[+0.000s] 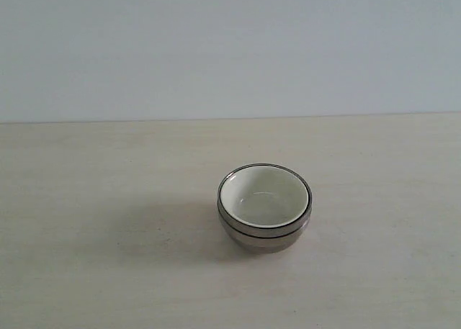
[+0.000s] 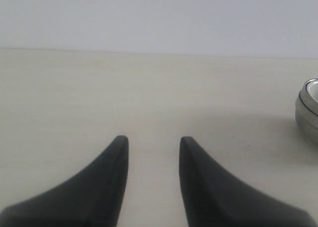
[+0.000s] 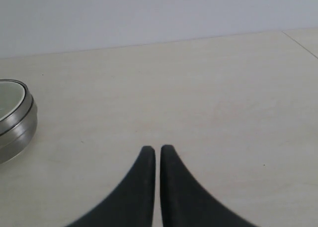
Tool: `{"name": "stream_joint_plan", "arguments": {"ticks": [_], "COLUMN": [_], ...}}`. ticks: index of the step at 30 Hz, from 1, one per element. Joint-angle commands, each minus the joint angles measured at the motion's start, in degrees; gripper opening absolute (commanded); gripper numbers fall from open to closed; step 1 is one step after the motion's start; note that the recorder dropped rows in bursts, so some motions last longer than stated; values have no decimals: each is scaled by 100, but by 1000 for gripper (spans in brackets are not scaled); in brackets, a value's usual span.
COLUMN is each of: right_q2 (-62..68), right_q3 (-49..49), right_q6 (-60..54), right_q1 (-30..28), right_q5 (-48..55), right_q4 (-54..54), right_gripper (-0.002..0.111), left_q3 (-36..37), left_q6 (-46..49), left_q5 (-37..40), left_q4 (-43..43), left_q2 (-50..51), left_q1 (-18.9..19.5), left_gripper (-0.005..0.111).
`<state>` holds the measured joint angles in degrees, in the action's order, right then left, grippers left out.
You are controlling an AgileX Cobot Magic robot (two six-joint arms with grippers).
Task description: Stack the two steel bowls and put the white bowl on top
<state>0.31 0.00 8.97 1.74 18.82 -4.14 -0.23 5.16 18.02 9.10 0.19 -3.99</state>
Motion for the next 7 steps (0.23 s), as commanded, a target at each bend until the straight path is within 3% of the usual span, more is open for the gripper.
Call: {"name": "stream_joint_plan", "arguments": {"ticks": [1, 7], "right_q2": [-31, -31], "right_q3": [0, 0], "right_q6": [-12, -12], "right_q1": [10, 10], "right_q5": [-33, -33], "right_q4": [-52, -52], "right_gripper": [0, 0], "left_q3": [23, 23], "left_q6": [38, 38], "left_q5": [4, 4], "left_q4": [7, 7], "left_q2": [-19, -19], "left_q1": [16, 16], "left_gripper": [32, 32]}}
